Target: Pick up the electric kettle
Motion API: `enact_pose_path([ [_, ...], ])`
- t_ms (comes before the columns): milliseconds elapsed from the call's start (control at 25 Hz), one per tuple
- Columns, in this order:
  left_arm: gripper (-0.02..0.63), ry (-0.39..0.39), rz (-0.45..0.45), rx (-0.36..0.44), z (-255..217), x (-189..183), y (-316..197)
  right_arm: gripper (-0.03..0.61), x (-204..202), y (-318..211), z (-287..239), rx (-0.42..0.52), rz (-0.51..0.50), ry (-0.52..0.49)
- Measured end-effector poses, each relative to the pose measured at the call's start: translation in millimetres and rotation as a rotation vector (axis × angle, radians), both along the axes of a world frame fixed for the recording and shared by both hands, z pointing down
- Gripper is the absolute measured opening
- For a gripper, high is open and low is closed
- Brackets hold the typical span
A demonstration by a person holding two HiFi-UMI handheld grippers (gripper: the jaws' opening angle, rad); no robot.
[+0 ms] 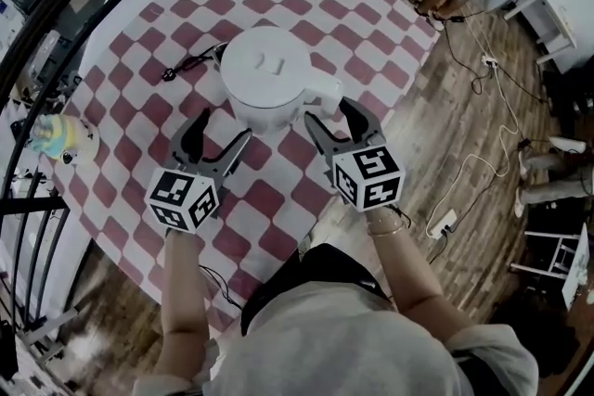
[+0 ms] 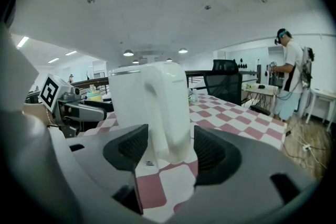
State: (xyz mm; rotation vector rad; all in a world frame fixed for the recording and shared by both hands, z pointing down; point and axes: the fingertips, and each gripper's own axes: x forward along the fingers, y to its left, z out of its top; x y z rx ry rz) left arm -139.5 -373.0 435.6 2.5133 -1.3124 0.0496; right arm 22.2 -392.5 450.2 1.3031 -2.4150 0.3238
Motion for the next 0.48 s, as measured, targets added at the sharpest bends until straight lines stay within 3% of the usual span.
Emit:
enact_pose_path([
  [480, 0.373, -0.022, 0.062, -0.004, 20, 17, -6, 0.200, 11, -18, 11, 0.017, 0.039, 0.067],
])
